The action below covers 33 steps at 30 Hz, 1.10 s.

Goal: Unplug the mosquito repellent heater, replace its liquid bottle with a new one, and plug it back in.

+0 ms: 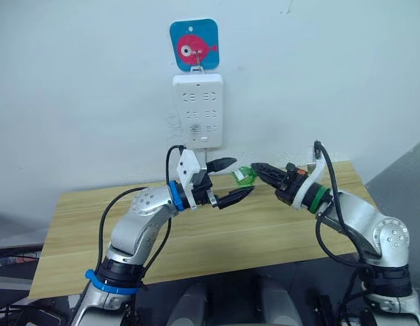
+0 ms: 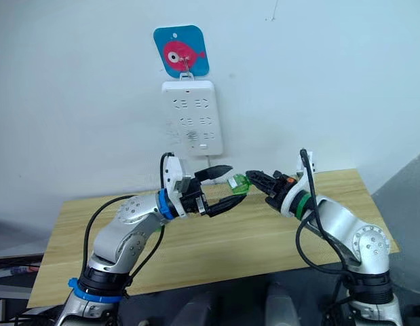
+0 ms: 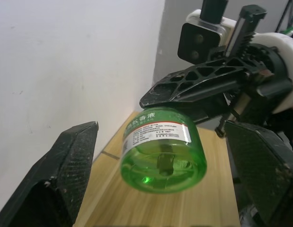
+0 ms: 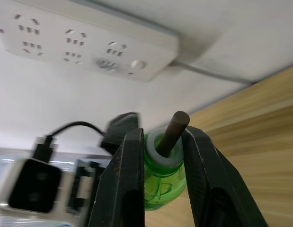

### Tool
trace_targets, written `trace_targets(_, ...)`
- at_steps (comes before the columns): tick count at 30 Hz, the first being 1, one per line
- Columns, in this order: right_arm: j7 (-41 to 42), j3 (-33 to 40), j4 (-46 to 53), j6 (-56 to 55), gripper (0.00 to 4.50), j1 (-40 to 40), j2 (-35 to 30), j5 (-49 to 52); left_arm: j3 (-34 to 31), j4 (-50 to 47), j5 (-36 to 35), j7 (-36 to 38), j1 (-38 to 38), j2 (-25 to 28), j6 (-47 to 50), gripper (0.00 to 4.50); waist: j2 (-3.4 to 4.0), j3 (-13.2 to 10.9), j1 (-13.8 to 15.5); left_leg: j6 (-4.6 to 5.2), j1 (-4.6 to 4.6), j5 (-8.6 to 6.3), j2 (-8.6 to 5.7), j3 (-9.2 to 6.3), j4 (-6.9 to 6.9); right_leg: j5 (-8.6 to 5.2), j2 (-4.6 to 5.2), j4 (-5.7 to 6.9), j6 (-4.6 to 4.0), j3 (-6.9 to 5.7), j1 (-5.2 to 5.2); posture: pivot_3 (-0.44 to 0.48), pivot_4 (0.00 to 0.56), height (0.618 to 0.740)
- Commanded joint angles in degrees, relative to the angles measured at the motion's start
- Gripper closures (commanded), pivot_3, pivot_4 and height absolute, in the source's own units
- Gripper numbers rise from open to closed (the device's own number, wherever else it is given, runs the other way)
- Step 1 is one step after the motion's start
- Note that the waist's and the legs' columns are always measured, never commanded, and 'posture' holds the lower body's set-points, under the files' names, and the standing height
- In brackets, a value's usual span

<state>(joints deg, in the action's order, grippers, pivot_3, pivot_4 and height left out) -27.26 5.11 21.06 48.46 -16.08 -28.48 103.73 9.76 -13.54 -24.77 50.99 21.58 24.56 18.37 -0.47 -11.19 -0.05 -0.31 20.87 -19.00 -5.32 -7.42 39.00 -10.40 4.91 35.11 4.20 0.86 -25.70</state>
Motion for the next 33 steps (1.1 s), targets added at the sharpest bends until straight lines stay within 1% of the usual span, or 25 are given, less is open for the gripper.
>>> trace_targets(1, 9.16, -3.43, 0.54, -0.83, 3.77, 1.54, -4.15, -18.60, 0.85, -0.17, 1.14, 4.01, 2.14, 2.05, -1.37, 0.00, 0.00, 0.00, 0.01, 0.01, -0.01, 0.00, 0.00, 0.02, -0.01, 0.00, 0.00, 0.00, 0.00, 0.01, 0.00, 0.050, 0.199, 0.740)
trace_targets(3, 15.42, -9.42, -0.13, -5.40, 3.77, 2.70, -9.14, -36.65, 1.50, -0.21, 0.77, 5.59, 3.72, 3.25, 0.62, 0.00, 0.00, 0.00, -0.02, 0.01, -0.01, 0.00, 0.00, 0.03, 0.00, 0.00, -0.01, 0.00, 0.01, 0.02, 0.00, 0.054, 0.197, 0.740)
trace_targets(5, 20.65, -17.33, -3.34, -13.27, 3.77, 3.82, -14.04, -55.80, 2.41, -0.58, 0.15, 7.38, 5.04, 4.42, 3.15, 0.00, 0.00, 0.00, 0.07, 0.01, -0.01, 0.00, -0.07, 0.03, 0.02, -0.02, -0.02, 0.00, 0.03, -0.01, 0.00, 0.052, 0.193, 0.740)
trace_targets(7, 23.19, -22.52, -9.12, -21.19, 3.77, 4.34, -15.46, -70.05, 2.97, -0.27, 0.49, 8.22, 6.11, 4.82, 3.94, 0.00, -0.01, 0.00, -0.01, 0.01, -0.02, 0.00, -0.13, 0.04, 0.02, -0.03, -0.02, 0.00, 0.05, 0.00, 0.00, 0.052, 0.192, 0.740)
trace_targets(9, 24.32, -24.06, -14.81, -26.70, 3.77, 4.55, -13.93, -78.27, 3.28, 0.36, 0.96, 8.63, 6.88, 4.80, 4.15, 0.00, -0.02, 0.01, -0.04, 0.00, -0.02, 0.01, -0.07, 0.07, 0.02, -0.02, -0.01, 0.00, 0.05, 0.02, 0.00, 0.053, 0.187, 0.740)
trace_targets(11, 24.36, -24.10, -21.32, -32.00, 3.77, 4.59, -11.31, -84.83, 4.03, 0.77, 1.53, 9.35, 7.49, 4.89, 4.18, 0.00, -0.03, 0.02, -0.01, -0.02, -0.02, 0.01, 0.00, 0.08, 0.02, -0.02, 0.00, 0.00, 0.04, 0.03, -0.01, 0.052, 0.186, 0.740)
trace_targets(14, 25.62, -22.35, -28.98, -38.72, 3.77, 4.46, -7.10, -90.50, 4.20, 1.13, 1.48, 9.62, 8.02, 4.40, 4.10, 0.00, -0.03, 0.02, -0.06, -0.02, -0.03, 0.01, 0.02, 0.10, 0.00, -0.01, 0.00, 0.00, 0.03, 0.09, -0.04, 0.050, 0.187, 0.740)
trace_targets(21, 28.76, -17.79, -40.97, -48.04, 3.77, 2.24, -0.64, -97.02, 4.04, 0.71, 0.64, 10.21, 8.52, 3.79, 4.74, 0.00, -0.03, 0.02, -0.06, -0.02, -0.03, 0.01, -0.01, 0.08, 0.01, -0.01, 0.01, -0.01, 0.02, 0.10, -0.04, 0.044, 0.188, 0.740)
trace_targets(25, 30.49, -15.20, -44.92, -50.62, 3.77, 1.26, 2.27, -98.79, 3.89, 0.41, 0.27, 10.34, 8.63, 3.84, 5.25, 0.00, -0.02, 0.02, -0.08, -0.03, -0.03, 0.01, 0.01, 0.07, 0.00, -0.01, 0.00, 0.00, 0.02, 0.09, -0.04, 0.047, 0.187, 0.740)
trace_targets(30, 32.72, -13.22, -46.95, -52.30, 3.77, 0.62, 4.24, -100.71, 3.87, 0.43, 0.32, 10.20, 8.62, 3.94, 5.43, 0.00, -0.02, 0.02, -0.09, -0.03, -0.04, 0.01, 0.00, 0.06, 0.01, -0.01, 0.00, 0.00, 0.02, 0.10, -0.03, 0.047, 0.187, 0.740)
trace_targets(32, 33.26, -12.26, -46.58, -51.96, 3.04, 0.73, 5.07, -100.76, 3.89, 0.26, 0.59, 9.98, 8.49, 4.02, 5.31, 0.00, -0.02, 0.02, -0.09, -0.03, -0.04, 0.02, 0.00, 0.06, 0.01, -0.01, 0.00, 0.01, 0.02, 0.09, -0.03, 0.050, 0.191, 0.740)
trace_targets(33, 33.73, -11.98, -46.29, -51.89, 2.83, 0.84, 5.28, -101.00, 3.91, 0.10, 0.61, 9.84, 8.40, 4.02, 5.39, 0.00, -0.02, 0.02, -0.09, -0.03, -0.04, 0.02, 0.00, 0.06, 0.01, -0.01, 0.01, 0.01, 0.02, 0.09, -0.03, 0.050, 0.192, 0.740)
